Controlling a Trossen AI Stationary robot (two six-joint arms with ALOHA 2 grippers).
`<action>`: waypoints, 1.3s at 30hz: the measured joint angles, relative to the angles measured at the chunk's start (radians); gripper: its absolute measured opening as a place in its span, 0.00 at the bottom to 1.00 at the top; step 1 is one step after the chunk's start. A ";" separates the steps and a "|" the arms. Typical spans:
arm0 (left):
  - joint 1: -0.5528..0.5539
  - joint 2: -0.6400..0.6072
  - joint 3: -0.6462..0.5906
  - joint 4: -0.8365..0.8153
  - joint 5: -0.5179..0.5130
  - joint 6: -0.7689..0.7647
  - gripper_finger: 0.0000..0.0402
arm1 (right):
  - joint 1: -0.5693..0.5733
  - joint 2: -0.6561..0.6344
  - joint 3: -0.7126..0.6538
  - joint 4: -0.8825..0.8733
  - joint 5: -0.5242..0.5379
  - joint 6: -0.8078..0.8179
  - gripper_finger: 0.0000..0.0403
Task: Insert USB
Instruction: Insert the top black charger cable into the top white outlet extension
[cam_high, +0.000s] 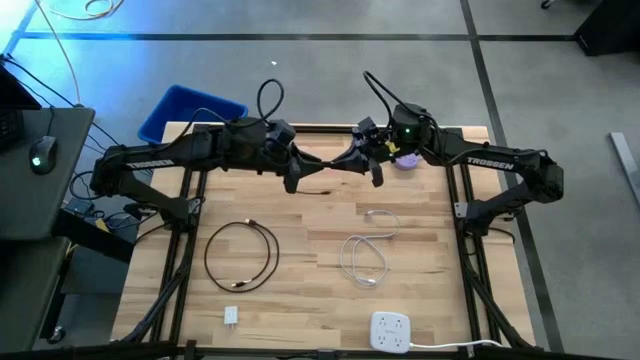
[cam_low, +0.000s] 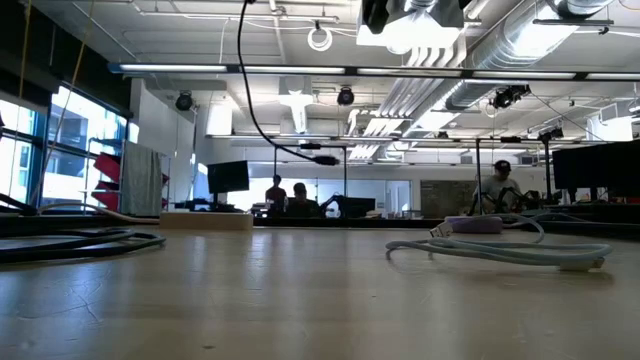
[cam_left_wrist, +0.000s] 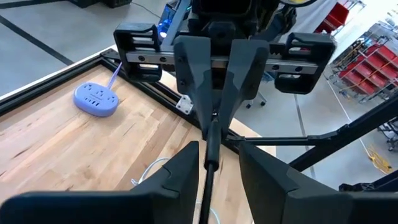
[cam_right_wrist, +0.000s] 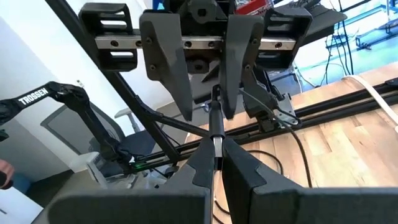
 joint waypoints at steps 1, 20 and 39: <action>0.000 0.000 0.000 0.000 0.000 0.000 0.22 | 0.000 0.000 0.000 0.000 0.001 0.000 0.00; 0.000 0.000 0.000 0.000 0.000 0.011 0.10 | 0.000 0.000 0.000 0.002 0.001 -0.008 0.00; 0.000 0.043 0.000 0.039 0.053 0.024 0.11 | 0.000 0.000 0.000 0.003 -0.026 -0.016 0.00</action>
